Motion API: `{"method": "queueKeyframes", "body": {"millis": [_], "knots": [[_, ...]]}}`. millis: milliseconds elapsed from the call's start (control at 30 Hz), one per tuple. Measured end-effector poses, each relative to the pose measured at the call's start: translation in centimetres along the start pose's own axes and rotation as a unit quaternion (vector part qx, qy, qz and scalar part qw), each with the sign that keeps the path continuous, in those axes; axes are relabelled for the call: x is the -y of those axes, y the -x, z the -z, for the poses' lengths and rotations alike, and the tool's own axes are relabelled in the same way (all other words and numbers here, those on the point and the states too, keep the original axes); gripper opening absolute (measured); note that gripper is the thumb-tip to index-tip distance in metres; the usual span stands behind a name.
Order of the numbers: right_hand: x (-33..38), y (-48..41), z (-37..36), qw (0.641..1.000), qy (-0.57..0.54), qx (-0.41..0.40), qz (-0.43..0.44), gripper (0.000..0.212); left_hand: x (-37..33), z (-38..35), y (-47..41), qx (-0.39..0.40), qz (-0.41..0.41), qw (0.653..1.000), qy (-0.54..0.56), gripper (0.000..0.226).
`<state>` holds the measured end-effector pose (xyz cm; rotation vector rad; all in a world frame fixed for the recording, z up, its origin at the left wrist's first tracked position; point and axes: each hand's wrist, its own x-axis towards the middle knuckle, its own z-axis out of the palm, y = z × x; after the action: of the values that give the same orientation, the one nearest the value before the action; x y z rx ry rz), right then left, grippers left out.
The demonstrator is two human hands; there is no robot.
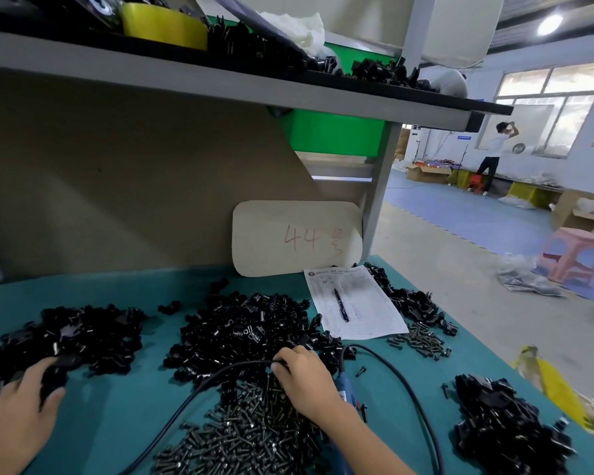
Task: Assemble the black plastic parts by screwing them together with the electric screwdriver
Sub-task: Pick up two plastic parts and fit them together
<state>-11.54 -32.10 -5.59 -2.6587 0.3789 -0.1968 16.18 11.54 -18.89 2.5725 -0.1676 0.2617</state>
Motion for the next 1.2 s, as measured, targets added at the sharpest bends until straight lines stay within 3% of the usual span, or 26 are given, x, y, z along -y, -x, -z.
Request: {"method": "queueKeyframes", "body": {"millis": [133,233,300,367,467,567,667,767,833,933,1067,1200], "knots": [[0.2,0.0,0.4,1.000,-0.008,-0.012,0.001,0.028,-2.7,1.4,1.7,-0.020,-0.001,0.998,0.065,0.041],[0.3,0.2,0.7,0.999,-0.035,-0.034,0.001,0.024,-9.3,6.2,6.0,-0.030,-0.033,0.994,0.096,0.034],[0.2,0.5,0.7,0.996,-0.073,-0.049,0.005,0.020,-13.9,9.4,8.5,-0.008,-0.023,0.984,0.176,0.035],[0.0,0.9,0.8,0.992,-0.118,-0.050,0.004,0.016,-18.0,11.5,9.8,0.037,0.079,0.938,0.337,0.037],[-0.1,0.7,1.0,0.994,-0.110,-0.024,-0.005,0.020,-21.1,13.2,11.0,0.128,0.209,0.825,0.509,0.049],[0.2,0.1,0.9,0.999,-0.035,0.006,0.011,0.028,-21.9,14.0,11.9,0.174,0.247,0.750,0.588,0.051],[1.3,-1.0,0.8,1.000,-0.013,0.002,0.025,0.032,-22.1,14.1,12.7,0.213,0.235,0.706,0.633,0.047],[2.8,-2.6,0.9,1.000,-0.026,-0.003,0.016,0.029,-22.6,13.8,14.0,0.275,0.193,0.710,0.619,0.028],[3.6,-3.8,0.8,1.000,-0.011,0.015,0.006,0.033,-23.0,13.5,14.6,0.272,0.194,0.707,0.624,0.033],[4.5,-5.3,0.1,0.999,0.010,0.031,0.000,0.043,-23.5,13.6,15.2,0.281,0.207,0.675,0.650,0.038],[5.0,-6.8,-1.2,0.998,0.046,0.032,-0.004,0.034,-24.0,14.3,15.9,0.322,0.204,0.643,0.664,0.040],[5.0,-7.5,-1.3,0.998,0.062,0.022,-0.009,0.023,-24.9,15.5,16.9,0.327,0.182,0.673,0.638,0.038]]}}
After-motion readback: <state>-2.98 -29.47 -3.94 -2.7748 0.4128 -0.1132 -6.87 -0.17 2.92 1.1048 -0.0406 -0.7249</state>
